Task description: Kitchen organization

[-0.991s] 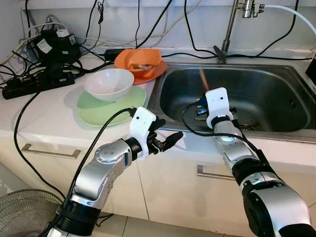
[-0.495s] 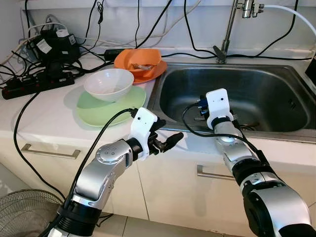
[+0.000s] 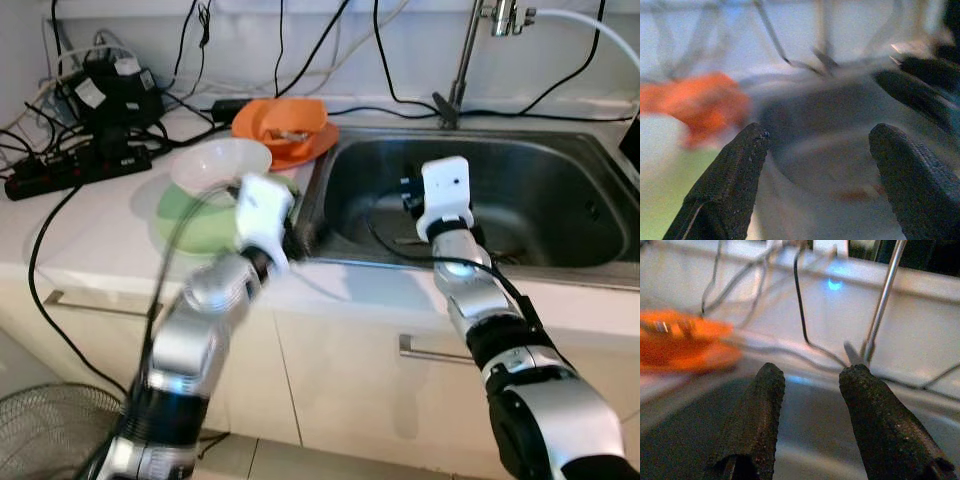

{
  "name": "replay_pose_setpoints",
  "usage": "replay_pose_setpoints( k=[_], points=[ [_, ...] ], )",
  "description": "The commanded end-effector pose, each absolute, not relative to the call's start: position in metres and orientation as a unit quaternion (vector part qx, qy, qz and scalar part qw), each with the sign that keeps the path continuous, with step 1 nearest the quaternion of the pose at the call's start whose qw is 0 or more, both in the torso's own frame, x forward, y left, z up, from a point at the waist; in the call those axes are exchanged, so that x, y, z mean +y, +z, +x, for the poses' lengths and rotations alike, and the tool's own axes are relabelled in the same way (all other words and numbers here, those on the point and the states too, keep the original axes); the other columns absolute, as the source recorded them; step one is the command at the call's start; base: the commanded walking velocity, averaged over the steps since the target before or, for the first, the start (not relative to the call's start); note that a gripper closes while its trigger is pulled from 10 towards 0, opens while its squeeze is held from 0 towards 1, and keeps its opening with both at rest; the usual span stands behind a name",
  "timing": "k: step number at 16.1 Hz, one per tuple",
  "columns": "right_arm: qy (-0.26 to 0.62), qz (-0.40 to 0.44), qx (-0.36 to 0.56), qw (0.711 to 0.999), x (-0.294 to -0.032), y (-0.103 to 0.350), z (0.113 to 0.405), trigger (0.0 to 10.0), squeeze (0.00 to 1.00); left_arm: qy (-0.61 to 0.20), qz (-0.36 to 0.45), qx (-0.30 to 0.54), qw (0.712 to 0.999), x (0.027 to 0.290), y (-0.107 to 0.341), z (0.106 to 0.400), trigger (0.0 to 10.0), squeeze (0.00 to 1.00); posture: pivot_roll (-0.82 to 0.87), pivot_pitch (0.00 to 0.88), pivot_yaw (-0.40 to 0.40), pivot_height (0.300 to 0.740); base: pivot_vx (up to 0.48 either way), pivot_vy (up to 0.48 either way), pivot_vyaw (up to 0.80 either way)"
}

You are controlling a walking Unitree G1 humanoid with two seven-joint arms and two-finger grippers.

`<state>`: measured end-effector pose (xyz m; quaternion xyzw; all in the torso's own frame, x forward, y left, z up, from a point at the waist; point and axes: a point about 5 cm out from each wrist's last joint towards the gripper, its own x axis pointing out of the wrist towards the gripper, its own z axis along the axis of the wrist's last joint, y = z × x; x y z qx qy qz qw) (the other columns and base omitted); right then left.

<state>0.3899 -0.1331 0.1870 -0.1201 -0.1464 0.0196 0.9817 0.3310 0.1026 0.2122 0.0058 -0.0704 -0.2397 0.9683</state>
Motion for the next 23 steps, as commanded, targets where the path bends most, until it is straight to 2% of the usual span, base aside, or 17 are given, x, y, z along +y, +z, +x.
replay_pose_setpoints(
  k=[1,5,11,17,23],
  points=[
    [0.022,-0.106,-0.165,0.980,-0.131,0.192,0.388,10.0,0.00,-0.209,0.005,-0.094,0.973,0.110,0.223,0.335,10.0,0.00,0.10,0.008,0.087,0.740,0.000,0.000,0.00],
    [0.035,-0.087,-0.172,0.981,-0.123,0.186,0.379,10.0,0.00,-0.015,-0.025,-0.103,0.994,0.156,0.239,0.367,10.0,0.00,0.08,0.007,0.097,0.740,0.000,0.000,0.00],
    [0.038,-0.082,-0.164,0.982,-0.123,0.181,0.375,10.0,0.00,0.115,-0.070,-0.079,0.988,0.194,0.231,0.378,10.0,0.00,0.08,0.005,0.091,0.740,0.000,0.000,0.00],
    [0.045,-0.082,-0.161,0.982,-0.121,0.183,0.375,10.0,0.00,0.168,-0.118,-0.055,0.977,0.201,0.220,0.375,10.0,0.00,0.08,0.006,0.085,0.740,0.000,0.000,0.00],
    [0.054,-0.085,-0.160,0.982,-0.119,0.183,0.374,10.0,0.00,0.129,-0.185,0.006,0.974,0.191,0.200,0.387,10.0,0.00,0.07,0.000,0.080,0.740,0.000,0.000,0.00]
  ],
)
